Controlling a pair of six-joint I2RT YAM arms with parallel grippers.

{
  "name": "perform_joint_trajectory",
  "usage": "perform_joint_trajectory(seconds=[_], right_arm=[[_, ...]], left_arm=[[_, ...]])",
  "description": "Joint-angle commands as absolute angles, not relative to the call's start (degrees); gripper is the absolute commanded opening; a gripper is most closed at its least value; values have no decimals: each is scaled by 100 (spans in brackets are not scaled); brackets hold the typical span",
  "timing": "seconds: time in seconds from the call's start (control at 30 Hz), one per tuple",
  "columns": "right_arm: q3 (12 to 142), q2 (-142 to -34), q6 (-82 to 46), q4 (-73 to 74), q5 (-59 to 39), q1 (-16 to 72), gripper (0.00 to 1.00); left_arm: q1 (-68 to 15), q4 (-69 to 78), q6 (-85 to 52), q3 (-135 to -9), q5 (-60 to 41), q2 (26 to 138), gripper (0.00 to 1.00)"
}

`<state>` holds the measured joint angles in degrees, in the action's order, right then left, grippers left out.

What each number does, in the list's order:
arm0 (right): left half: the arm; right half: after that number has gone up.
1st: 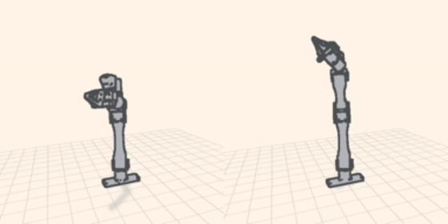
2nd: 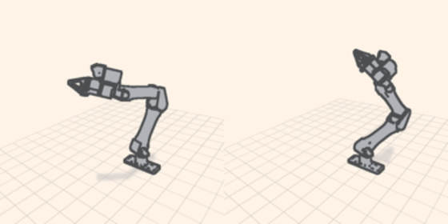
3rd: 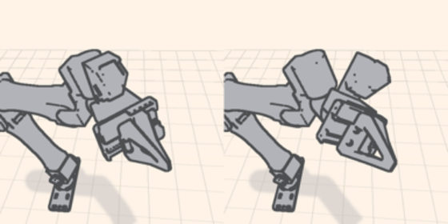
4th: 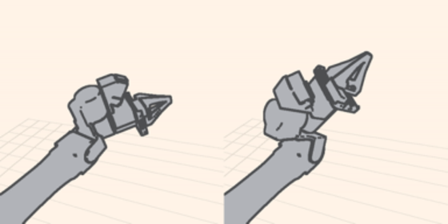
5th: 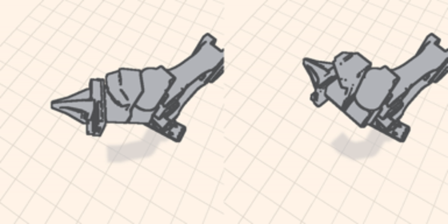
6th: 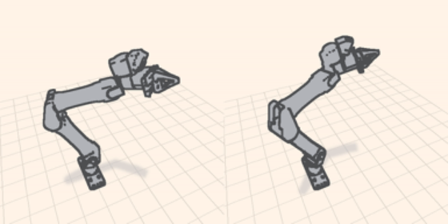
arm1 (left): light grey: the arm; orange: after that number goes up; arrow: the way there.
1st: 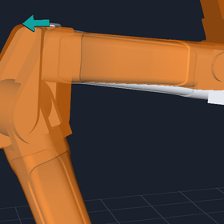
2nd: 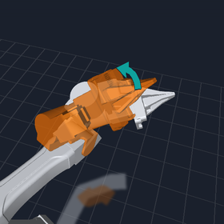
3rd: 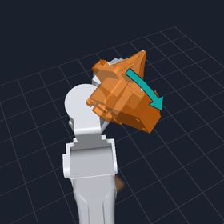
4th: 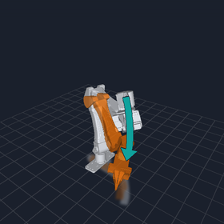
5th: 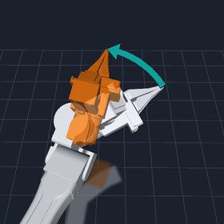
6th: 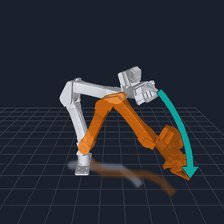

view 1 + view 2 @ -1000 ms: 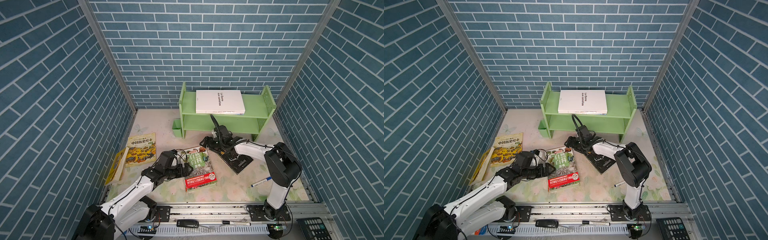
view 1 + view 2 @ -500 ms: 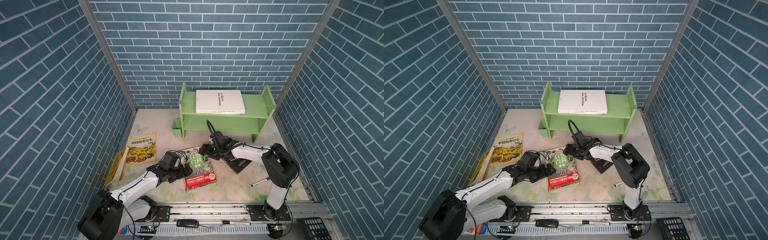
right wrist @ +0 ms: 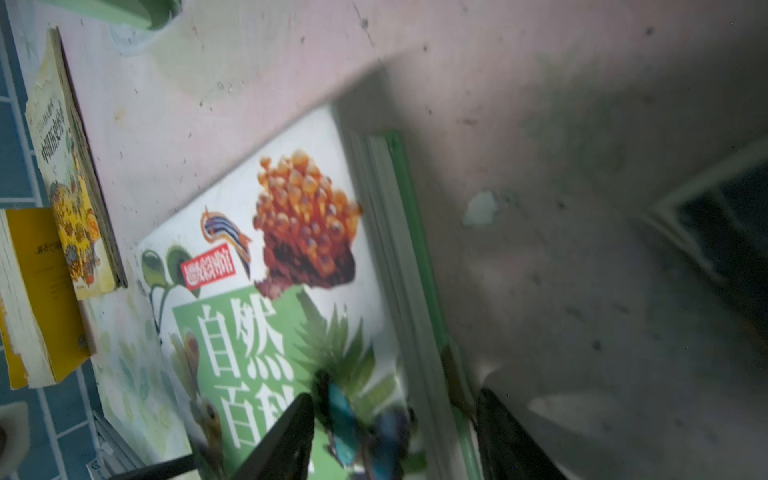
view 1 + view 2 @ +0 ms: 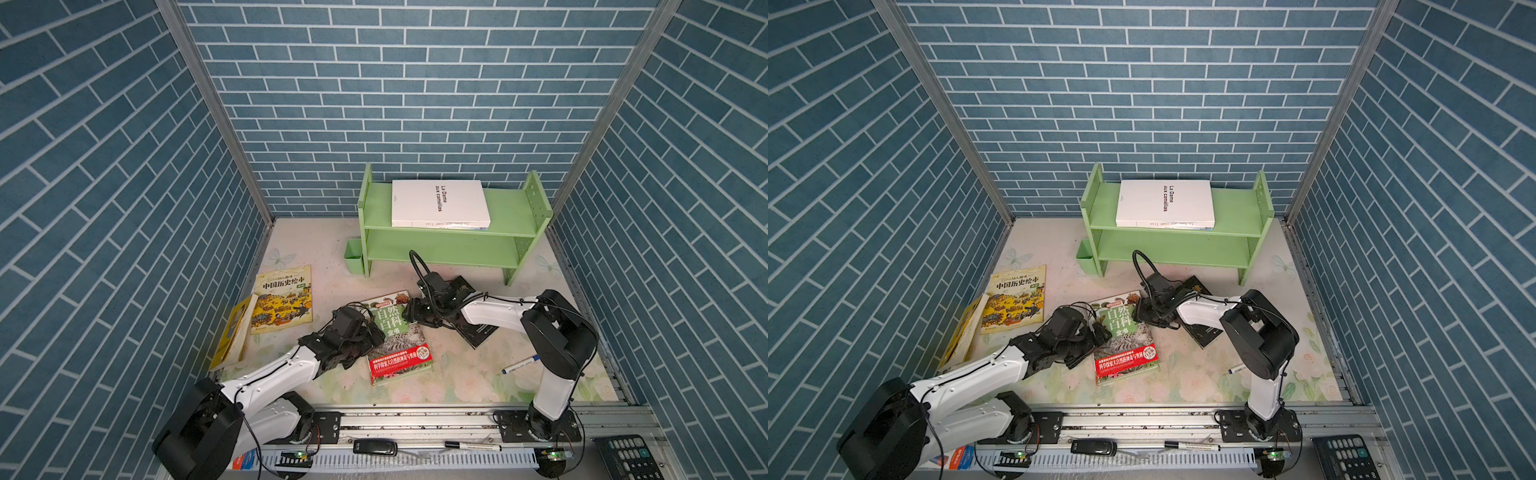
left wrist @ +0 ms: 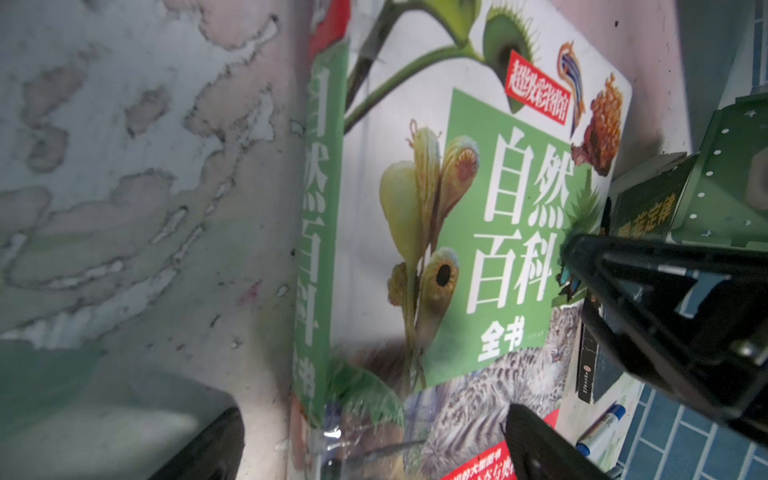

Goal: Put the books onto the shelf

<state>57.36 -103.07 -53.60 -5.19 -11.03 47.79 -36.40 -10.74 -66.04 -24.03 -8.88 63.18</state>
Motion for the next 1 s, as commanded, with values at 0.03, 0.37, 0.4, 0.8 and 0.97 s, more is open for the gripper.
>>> perform_joint_trajectory(seconds=[0.03, 0.37, 0.4, 0.8, 0.97], right_arm=[[5303, -10248, -5221, -329, -1435, 4826, 59], [4971, -10949, -5264, 1122, -2533, 4818, 42], [4947, -10997, -5300, 1263, -2622, 4824, 41], [4783, -11390, -5691, 2219, -3277, 4807, 35], [4741, -11369, -5710, 2232, -3312, 4812, 35]], left_arm=[[-3674, -723, -6655, -2487, -738, 6465, 100], [-3693, 2241, -6562, -2375, -2159, 7002, 100], [-3699, 2631, -6544, -2380, -2283, 6912, 100], [-3679, 4540, -6512, -2530, -2150, 6137, 100], [-3675, 4969, -6523, -2365, -1800, 5976, 100]])
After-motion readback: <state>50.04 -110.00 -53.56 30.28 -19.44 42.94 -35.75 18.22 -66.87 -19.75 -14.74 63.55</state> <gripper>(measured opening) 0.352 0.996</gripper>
